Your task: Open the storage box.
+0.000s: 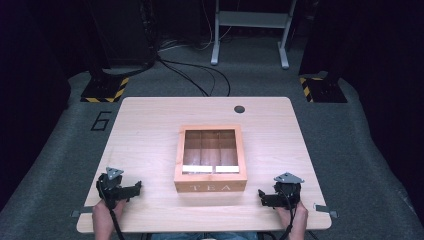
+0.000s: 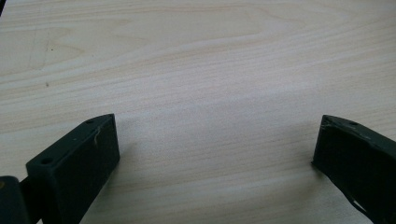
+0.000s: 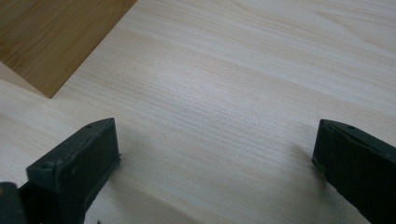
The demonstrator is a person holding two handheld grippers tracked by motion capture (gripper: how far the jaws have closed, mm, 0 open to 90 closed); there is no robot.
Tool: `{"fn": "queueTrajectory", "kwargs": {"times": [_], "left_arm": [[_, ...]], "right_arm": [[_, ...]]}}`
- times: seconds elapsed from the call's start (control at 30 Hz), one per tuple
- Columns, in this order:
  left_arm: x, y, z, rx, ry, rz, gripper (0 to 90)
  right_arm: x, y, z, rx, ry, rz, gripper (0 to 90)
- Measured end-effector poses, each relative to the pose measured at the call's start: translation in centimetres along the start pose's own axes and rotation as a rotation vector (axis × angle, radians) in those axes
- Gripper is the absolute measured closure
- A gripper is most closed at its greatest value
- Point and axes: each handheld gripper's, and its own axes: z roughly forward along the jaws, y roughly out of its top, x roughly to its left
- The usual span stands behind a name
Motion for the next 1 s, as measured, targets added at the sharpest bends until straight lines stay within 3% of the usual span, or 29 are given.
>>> {"fn": "queueTrajectory", "kwargs": {"times": [0.63, 0.7, 0.8, 0.9, 1.0], "left_arm": [[0.0, 0.0, 0.0, 0.000, 0.000, -0.001, 0.3], [0.0, 0.0, 0.0, 0.000, -0.001, -0.001, 0.3], [0.0, 0.0, 0.0, 0.000, 0.000, -0.001, 0.3], [0.0, 0.0, 0.0, 0.000, -0.001, -0.001, 0.3], [0.0, 0.0, 0.0, 0.000, 0.000, -0.001, 0.3]], "right_arm": [[0.1, 0.0, -0.1, 0.006, -0.002, -0.003, 0.0], [0.2, 0.0, -0.1, -0.009, -0.006, 0.005, 0.8], [0.5, -0.1, -0.5, -0.037, -0.009, -0.019, 4.6], [0.8, 0.0, -1.0, -0.091, 0.047, 0.003, 4.5], [1.7, 0.5, -1.5, -0.109, 0.084, 0.001, 2.5]]}}
